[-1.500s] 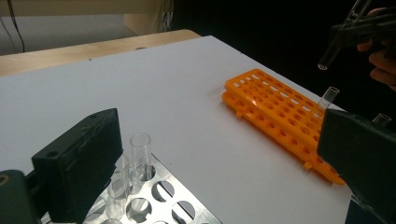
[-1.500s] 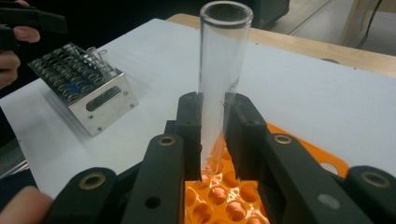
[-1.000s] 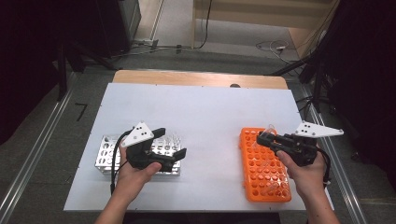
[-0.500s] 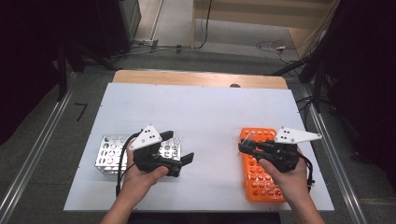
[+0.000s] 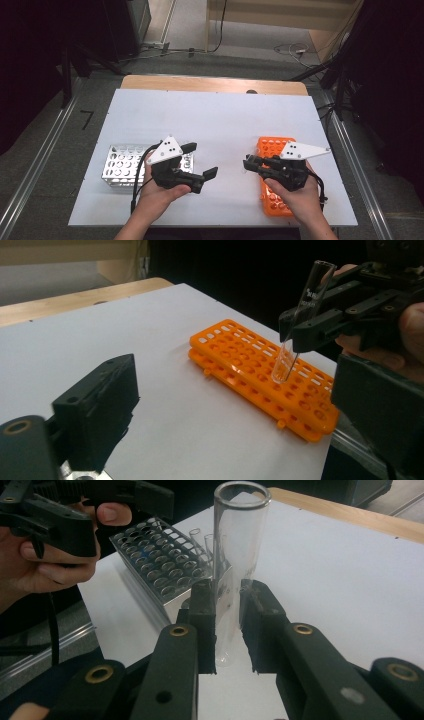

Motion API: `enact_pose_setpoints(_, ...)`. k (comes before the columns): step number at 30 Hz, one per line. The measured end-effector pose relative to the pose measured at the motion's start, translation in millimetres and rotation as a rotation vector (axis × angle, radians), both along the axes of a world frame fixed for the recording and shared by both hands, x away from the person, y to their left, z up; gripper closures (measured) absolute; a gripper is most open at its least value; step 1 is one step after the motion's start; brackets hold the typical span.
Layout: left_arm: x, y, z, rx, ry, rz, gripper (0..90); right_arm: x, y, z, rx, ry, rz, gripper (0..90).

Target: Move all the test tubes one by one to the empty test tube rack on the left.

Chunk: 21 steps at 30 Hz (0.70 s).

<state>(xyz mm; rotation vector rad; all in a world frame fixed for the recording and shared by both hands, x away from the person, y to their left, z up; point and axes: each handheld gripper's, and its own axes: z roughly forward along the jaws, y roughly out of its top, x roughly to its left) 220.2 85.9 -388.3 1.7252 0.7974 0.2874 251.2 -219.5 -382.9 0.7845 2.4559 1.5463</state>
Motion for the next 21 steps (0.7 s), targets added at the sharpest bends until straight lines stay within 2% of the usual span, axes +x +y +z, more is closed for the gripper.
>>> enact_pose_setpoints(4,-2.9,-9.4,4.4,0.002,0.005,-0.006,12.3,-2.6,6.9,-1.4,-0.007,0.004,0.009,73.7)
enact_pose_setpoints(7,-5.3,-14.9,7.2,0.0,-0.006,-0.017,17.0,-5.4,13.0,-3.1,-0.016,0.005,0.022,73.7)
enact_pose_setpoints(10,-7.5,-19.5,9.6,-0.023,-0.012,-0.038,21.5,-7.8,18.9,-4.5,-0.023,0.003,0.037,73.7)
enact_pose_setpoints(21,-14.4,-30.8,13.8,-0.053,-0.047,-0.095,44.2,-18.4,38.0,-7.1,-0.044,0.003,0.079,73.7)
